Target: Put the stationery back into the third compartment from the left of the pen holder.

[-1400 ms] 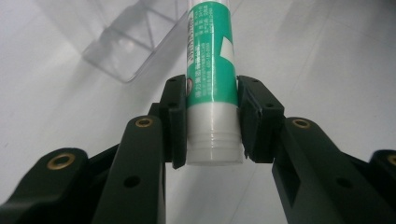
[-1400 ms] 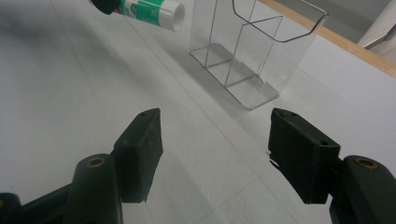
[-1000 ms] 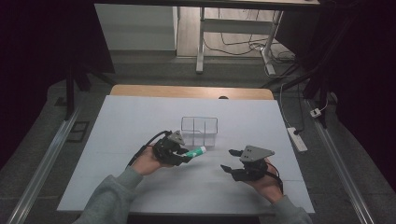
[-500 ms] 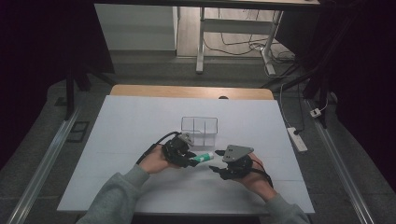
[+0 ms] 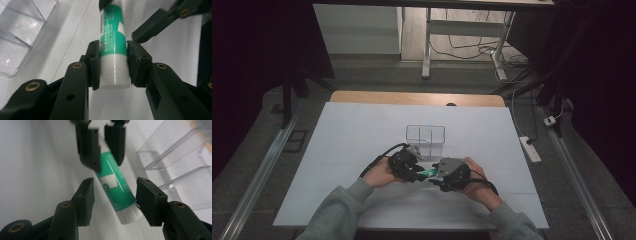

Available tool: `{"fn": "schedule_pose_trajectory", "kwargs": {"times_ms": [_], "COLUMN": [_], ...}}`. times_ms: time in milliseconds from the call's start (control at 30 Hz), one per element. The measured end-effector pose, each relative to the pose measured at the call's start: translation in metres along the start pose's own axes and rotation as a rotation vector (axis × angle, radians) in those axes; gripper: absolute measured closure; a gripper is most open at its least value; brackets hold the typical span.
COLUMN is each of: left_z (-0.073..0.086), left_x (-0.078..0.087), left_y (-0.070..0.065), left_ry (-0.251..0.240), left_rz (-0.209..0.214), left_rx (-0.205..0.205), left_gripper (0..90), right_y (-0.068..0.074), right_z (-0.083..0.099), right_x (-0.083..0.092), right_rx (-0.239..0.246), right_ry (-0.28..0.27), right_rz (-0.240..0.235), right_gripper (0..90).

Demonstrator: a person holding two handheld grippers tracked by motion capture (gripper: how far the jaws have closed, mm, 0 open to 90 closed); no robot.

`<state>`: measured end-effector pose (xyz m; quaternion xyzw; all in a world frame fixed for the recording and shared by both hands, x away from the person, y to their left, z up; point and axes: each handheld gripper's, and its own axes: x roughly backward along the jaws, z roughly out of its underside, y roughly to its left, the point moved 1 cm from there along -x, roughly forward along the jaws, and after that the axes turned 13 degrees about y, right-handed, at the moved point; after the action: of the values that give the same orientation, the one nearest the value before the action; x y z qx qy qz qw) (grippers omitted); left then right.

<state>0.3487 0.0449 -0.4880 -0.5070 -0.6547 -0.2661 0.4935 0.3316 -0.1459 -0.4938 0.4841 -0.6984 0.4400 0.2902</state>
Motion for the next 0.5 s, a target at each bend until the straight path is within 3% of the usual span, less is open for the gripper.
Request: {"fn": "schedule_pose_trajectory", "kwargs": {"times_ms": [200, 233, 333, 367, 400, 500], "left_z": [-0.003, -0.003, -0.003, -0.003, -0.003, -0.002], "left_x": [-0.004, -0.004, -0.003, -0.002, -0.002, -0.002], "left_y": [-0.003, -0.002, -0.002, -0.001, -0.001, -0.001], "left_ry": [0.018, 0.015, 0.008, 0.006, 0.002, 0.008], "left_rz": [0.018, 0.025, 0.047, 0.053, 0.059, 0.061], "left_rx": [-0.008, -0.007, 0.004, 0.005, 0.005, 0.000], "left_gripper": [64.6, 64.6, 64.6, 64.7, 64.7, 64.7], "right_y": [0.006, 0.009, 0.012, 0.016, 0.013, 0.018], "right_z": [-0.004, -0.005, -0.006, -0.007, -0.007, -0.008], "right_x": [-0.008, -0.008, -0.011, -0.012, -0.010, -0.011], "right_rx": [0.100, 0.106, 0.169, 0.133, 0.186, 0.243], "right_ry": [0.042, 0.062, 0.050, 0.037, 0.059, 0.062], "right_rz": [-0.002, 0.004, 0.041, 0.045, 0.053, 0.095], "right_gripper": [59.1, 59.9, 60.6, 60.7, 61.0, 64.5]}}
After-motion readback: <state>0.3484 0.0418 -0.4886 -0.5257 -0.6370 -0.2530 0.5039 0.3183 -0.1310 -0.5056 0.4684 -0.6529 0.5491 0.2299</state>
